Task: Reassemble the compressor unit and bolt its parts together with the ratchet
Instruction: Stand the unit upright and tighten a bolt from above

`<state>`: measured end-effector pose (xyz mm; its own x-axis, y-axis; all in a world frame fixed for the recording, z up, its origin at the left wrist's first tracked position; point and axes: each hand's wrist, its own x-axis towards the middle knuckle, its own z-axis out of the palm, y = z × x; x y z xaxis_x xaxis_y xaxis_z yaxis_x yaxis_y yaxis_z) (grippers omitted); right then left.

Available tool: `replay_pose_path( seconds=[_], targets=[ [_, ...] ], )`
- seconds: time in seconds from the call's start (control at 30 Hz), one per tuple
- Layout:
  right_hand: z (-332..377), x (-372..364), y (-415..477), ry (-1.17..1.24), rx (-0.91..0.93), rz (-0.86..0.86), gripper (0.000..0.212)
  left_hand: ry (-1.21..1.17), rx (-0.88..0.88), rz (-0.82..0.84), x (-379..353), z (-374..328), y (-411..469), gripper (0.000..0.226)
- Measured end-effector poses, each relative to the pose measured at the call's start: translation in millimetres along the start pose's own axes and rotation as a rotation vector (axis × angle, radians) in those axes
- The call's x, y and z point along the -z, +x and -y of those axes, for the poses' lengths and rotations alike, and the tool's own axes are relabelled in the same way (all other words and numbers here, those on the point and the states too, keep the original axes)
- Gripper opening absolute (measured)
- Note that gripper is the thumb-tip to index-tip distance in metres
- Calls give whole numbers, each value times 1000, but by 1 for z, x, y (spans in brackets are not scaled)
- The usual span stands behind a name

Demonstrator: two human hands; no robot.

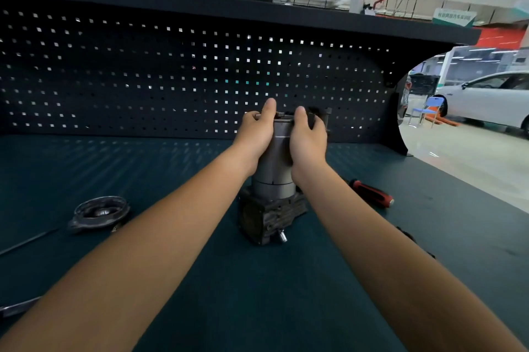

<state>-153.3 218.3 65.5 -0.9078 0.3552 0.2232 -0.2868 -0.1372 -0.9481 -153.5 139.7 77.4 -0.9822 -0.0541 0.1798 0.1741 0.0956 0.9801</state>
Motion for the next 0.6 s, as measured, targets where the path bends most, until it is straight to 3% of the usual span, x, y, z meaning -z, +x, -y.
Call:
replay_pose_path(
  seconds=[0.1, 0.3, 0.47, 0.6],
  targets=[
    [2, 4, 8, 25, -66, 41, 34, -33, 4, -15, 6, 4, -13, 54],
    [-3, 22, 27, 106, -225, 348, 35, -49, -128, -12, 21, 14, -57, 30],
    [-5, 21, 37, 130, -379, 564, 45, -4, -214, 63, 21, 31, -90, 55],
    [-5, 17, 39, 167, -382, 676, 47, 79, -266, 100, 22, 46, -105, 66]
  ],
)
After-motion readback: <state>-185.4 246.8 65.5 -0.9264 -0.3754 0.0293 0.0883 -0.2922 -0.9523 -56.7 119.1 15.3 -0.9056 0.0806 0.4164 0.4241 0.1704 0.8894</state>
